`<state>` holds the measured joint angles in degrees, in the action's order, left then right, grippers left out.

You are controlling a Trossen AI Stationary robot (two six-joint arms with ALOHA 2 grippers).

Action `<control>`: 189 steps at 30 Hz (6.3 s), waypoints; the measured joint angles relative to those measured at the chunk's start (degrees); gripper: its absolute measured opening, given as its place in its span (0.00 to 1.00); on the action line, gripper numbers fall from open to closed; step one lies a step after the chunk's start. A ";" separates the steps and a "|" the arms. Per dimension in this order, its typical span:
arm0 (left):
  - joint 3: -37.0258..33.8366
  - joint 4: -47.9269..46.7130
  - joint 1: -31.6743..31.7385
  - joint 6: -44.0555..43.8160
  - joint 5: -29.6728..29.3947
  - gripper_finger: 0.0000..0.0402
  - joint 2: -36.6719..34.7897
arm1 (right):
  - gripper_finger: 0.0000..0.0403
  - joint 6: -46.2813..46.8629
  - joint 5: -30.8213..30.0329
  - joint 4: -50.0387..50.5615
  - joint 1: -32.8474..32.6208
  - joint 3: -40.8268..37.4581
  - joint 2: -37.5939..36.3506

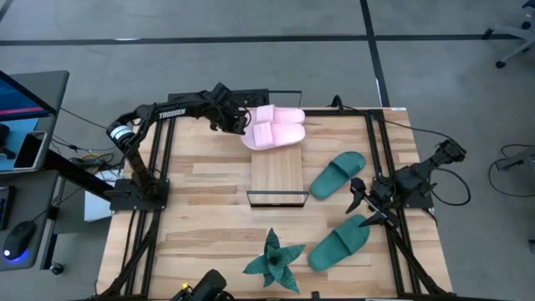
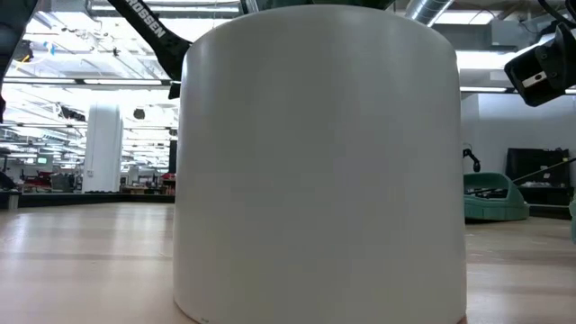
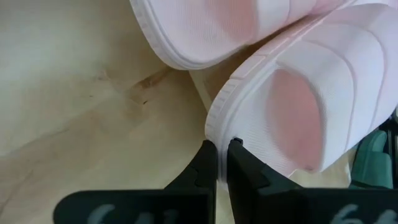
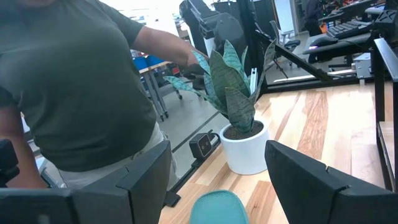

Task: Pick and place slides into the shelf
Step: Put the pink slipper on the shelf

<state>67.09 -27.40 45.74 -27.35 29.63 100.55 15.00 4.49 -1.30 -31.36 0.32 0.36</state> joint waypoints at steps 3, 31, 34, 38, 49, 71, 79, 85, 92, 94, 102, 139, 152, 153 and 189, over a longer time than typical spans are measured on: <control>0.00 -0.03 0.00 0.02 -0.05 0.00 0.00 | 0.63 0.00 0.00 0.00 -0.02 0.00 -0.02; 0.00 -0.09 -0.42 0.79 -1.59 0.00 0.00 | 0.63 0.01 0.00 0.01 0.00 0.01 -0.01; 0.00 -0.04 -0.56 1.17 -1.18 0.00 0.00 | 0.63 0.02 0.00 0.00 -0.01 0.00 -0.01; 0.00 0.01 -0.72 1.37 -1.06 0.02 0.00 | 0.63 0.00 0.00 0.01 -0.01 0.02 0.00; 0.00 1.86 -0.81 1.56 -1.13 0.10 -0.04 | 0.63 0.01 0.00 0.02 0.00 0.01 0.00; 0.02 1.25 -0.81 1.49 -2.72 0.26 -0.04 | 0.63 0.00 0.00 0.00 -0.02 0.02 -0.02; 0.04 1.46 -0.81 1.18 -4.68 0.44 -0.05 | 0.63 0.02 0.00 0.00 0.00 0.02 0.00; 0.04 2.81 -0.01 1.75 -6.09 0.48 -0.05 | 0.63 0.02 0.00 0.00 0.00 0.02 0.00; 3.90 0.77 2.21 6.30 -5.83 0.48 -0.07 | 0.63 0.00 0.02 0.00 -0.01 0.01 0.00; 6.53 -1.71 2.62 8.38 -6.61 0.48 -0.07 | 0.63 0.02 0.02 0.00 0.00 0.02 -0.02; 22.21 -12.07 3.13 19.38 -15.98 0.48 -0.07 | 0.63 0.00 0.02 0.00 -0.02 0.02 -0.02; 26.28 -40.99 -29.36 41.33 -31.05 0.01 -24.60 | 0.63 0.02 0.02 0.01 0.00 0.01 -0.02; 4.24 -28.82 -33.04 47.84 -25.53 0.00 -24.94 | 0.63 0.02 0.02 0.00 -0.01 0.00 -0.02; 4.24 -28.77 -33.05 49.36 -25.53 0.00 -23.91 | 0.63 0.02 0.02 0.00 -0.01 0.01 -0.01; 29.45 -32.08 -28.37 81.35 -15.90 0.00 5.02 | 0.63 0.00 0.02 -0.24 0.00 0.00 0.84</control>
<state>96.54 -59.48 17.37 54.00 13.73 105.57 15.00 4.51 -1.54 -31.36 0.32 1.19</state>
